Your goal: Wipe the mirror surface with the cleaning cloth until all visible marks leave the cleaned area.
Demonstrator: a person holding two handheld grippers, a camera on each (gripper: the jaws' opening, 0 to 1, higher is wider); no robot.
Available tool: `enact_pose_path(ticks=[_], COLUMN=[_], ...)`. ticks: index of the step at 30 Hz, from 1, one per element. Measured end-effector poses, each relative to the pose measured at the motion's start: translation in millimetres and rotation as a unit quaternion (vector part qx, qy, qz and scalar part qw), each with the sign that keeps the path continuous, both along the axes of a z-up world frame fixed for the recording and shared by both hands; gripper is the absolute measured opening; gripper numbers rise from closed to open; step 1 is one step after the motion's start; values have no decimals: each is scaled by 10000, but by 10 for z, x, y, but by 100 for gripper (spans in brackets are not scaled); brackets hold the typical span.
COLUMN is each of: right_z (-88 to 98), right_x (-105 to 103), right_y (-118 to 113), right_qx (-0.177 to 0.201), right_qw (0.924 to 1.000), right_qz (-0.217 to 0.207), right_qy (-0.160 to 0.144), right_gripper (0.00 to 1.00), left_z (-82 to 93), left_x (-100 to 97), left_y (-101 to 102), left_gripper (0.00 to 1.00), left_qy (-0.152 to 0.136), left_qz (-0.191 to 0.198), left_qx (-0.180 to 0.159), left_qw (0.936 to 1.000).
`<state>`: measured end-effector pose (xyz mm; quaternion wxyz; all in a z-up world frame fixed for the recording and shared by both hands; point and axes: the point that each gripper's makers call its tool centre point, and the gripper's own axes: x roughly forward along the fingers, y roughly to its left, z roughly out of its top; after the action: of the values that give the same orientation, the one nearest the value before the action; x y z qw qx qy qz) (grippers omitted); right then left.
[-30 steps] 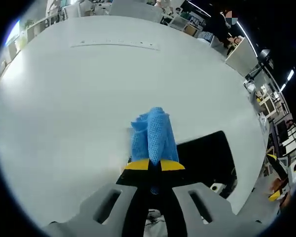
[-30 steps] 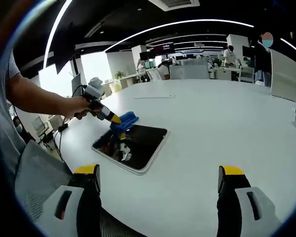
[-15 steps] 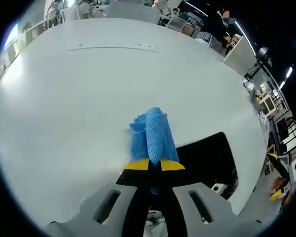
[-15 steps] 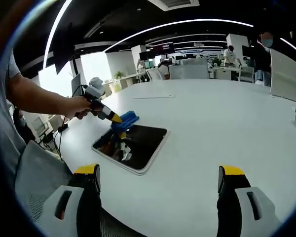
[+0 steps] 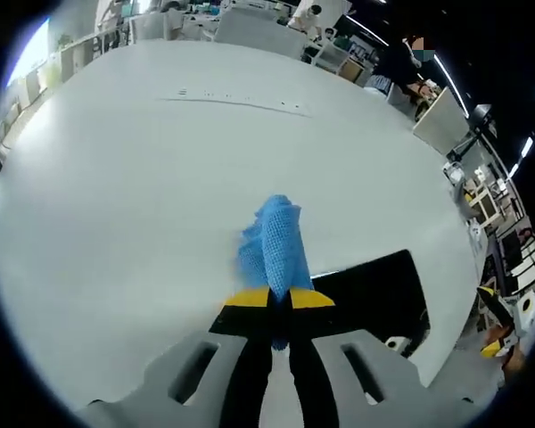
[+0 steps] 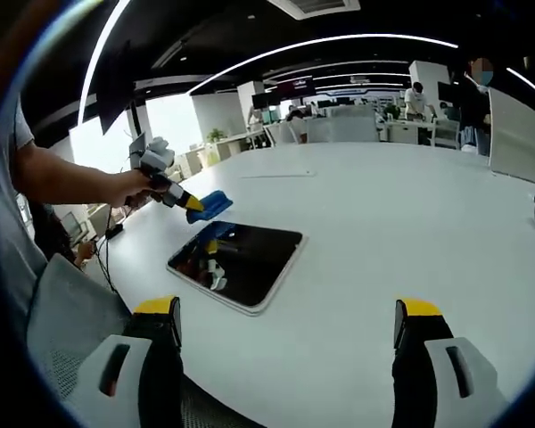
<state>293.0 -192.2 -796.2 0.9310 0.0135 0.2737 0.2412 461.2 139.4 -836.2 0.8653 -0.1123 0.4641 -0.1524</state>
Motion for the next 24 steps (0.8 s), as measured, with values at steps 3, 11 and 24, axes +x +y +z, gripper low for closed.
enact_pose_path(ticks=[3,11,24], right_z=[-2,-2,-8], right_x=[0,0,-6], right_y=[1,2,7], right_qx=[6,13,-47], right_qw=[10000,10000,10000], right_qz=[5,6,42], right_qy=[-1,3,-1], right_gripper=[99,99,99], left_z=[12,-27,-293], left_x=[-73,-336,-543], left_y=[224,687,666], left_gripper=[3,3,4], left_qy=[-43,-6,40], left_qz=[36,254,-17], left_qx=[123,402,649], left_qw=[9999,9989,9979])
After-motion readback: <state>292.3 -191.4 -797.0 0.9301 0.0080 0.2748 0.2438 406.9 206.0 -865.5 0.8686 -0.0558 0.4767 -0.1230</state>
